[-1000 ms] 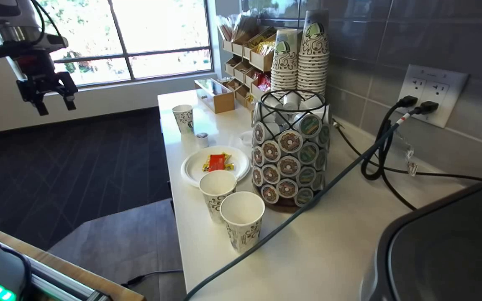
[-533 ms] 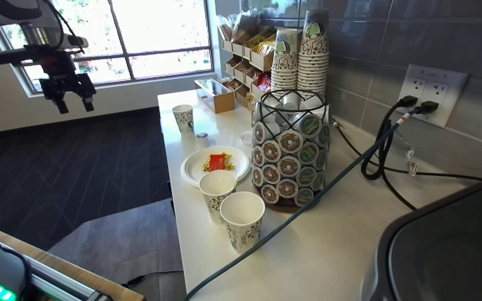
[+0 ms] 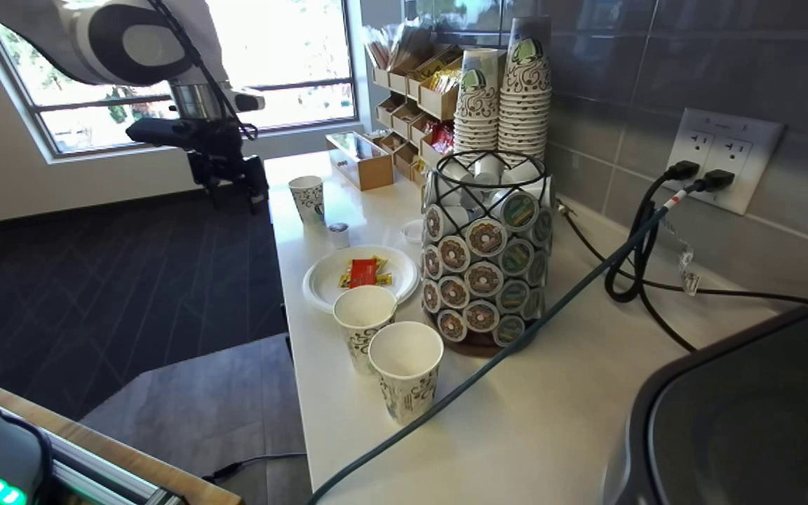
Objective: Pick up the coffee pod and put it on the coffee pod rack
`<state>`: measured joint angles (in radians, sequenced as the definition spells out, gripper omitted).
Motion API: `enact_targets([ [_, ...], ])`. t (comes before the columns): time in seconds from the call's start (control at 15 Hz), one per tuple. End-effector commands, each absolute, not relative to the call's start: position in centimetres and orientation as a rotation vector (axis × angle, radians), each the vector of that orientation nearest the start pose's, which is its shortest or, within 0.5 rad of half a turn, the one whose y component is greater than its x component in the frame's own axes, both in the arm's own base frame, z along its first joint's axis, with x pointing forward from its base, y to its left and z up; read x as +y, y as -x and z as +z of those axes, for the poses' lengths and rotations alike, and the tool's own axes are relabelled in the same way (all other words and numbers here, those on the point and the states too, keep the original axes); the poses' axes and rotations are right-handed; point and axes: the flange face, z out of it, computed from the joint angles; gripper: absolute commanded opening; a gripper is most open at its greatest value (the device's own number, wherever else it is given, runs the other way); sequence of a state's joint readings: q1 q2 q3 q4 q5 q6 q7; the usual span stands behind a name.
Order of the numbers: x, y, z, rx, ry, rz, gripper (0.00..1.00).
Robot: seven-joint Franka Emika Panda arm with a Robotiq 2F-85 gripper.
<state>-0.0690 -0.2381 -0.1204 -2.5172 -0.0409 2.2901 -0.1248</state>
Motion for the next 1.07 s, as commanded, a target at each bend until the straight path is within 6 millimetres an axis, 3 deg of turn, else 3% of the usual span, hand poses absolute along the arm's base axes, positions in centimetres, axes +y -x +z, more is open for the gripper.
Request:
enact_targets([
  [0.0, -11.7, -47.0, 34.4, 0.188, 3.109, 0.024, 1.0],
  [0.6, -12.6, -57.9, 32.4, 0.274, 3.154, -0.017, 1.0],
  [1.0, -12.7, -62.4, 28.7, 0.259, 3.187, 0.026, 1.0],
])
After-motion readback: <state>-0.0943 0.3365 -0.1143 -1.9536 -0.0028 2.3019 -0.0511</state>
